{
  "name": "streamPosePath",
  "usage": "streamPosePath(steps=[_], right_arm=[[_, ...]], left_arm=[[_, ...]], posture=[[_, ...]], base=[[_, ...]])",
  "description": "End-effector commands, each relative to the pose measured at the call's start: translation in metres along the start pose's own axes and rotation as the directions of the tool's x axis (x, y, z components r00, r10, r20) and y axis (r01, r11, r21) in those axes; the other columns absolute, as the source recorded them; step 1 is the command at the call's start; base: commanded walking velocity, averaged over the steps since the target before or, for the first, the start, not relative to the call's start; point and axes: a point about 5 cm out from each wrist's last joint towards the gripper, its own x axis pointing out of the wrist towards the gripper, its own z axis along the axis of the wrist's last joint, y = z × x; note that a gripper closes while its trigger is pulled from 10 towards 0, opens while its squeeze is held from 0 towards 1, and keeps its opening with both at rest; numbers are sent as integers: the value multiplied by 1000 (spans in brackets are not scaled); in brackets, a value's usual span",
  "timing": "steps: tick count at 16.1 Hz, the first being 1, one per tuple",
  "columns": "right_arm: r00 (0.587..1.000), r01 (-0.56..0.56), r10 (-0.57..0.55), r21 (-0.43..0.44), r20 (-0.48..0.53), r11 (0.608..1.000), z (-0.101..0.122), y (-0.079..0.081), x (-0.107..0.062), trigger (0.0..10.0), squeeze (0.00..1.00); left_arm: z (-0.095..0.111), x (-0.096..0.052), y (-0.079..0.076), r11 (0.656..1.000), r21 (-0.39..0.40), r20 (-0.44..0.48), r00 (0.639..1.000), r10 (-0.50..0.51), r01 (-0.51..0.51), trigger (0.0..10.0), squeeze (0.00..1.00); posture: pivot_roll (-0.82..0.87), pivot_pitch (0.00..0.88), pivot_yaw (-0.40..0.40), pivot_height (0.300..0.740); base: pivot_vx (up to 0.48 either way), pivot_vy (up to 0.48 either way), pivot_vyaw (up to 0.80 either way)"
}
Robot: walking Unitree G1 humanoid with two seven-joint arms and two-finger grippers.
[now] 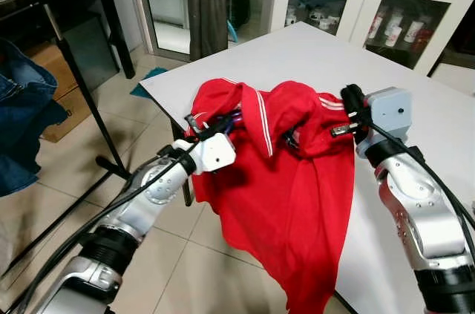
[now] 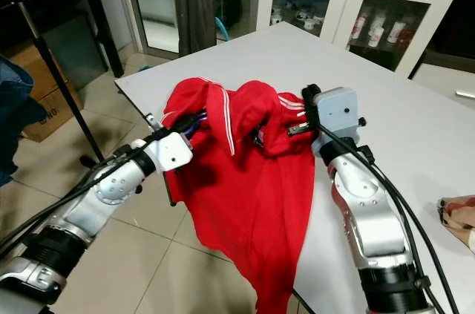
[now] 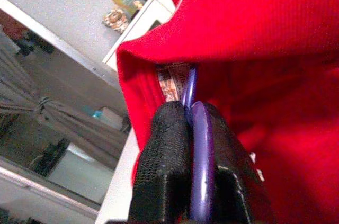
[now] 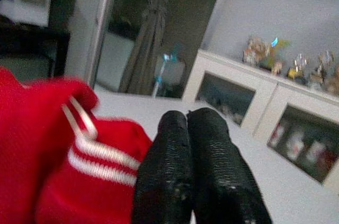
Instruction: Hang hanger
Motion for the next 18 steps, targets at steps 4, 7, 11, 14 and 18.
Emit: streamPosePath(steps=[4, 7, 11, 14, 18], right_arm=[[991, 9, -25, 119, 134, 993, 27, -5, -5, 10000, 157], [946, -323, 312, 260, 83, 910, 17, 40, -23, 10000, 0], [903, -411, 431, 315, 9, 856, 1, 60, -35, 10000, 0], [885, -425, 463, 311, -55, 850, -9, 67, -39, 10000, 55], [892, -374, 423, 271, -156, 887, -27, 75, -31, 10000, 592]], left_arm=[[7, 9, -6, 1000, -17, 29, 1000, -9, 9, 0, 0], [10, 13, -11, 999, -27, 39, 999, -15, 17, 0, 0], [12, 15, -10, 1000, -29, 51, 999, -9, 11, 0, 0], [14, 16, -8, 1000, -27, 56, 998, -2, 3, 0, 0], [16, 16, -6, 1000, -23, 68, 998, 5, -3, 0, 0]], posture=[[32, 35, 18, 740], [28, 34, 16, 740], [31, 37, 15, 740], [37, 36, 13, 740], [40, 35, 15, 740]], base=[[0, 0, 0], [0, 0, 0], [0, 0, 0], [0, 0, 0], [0, 0, 0]])
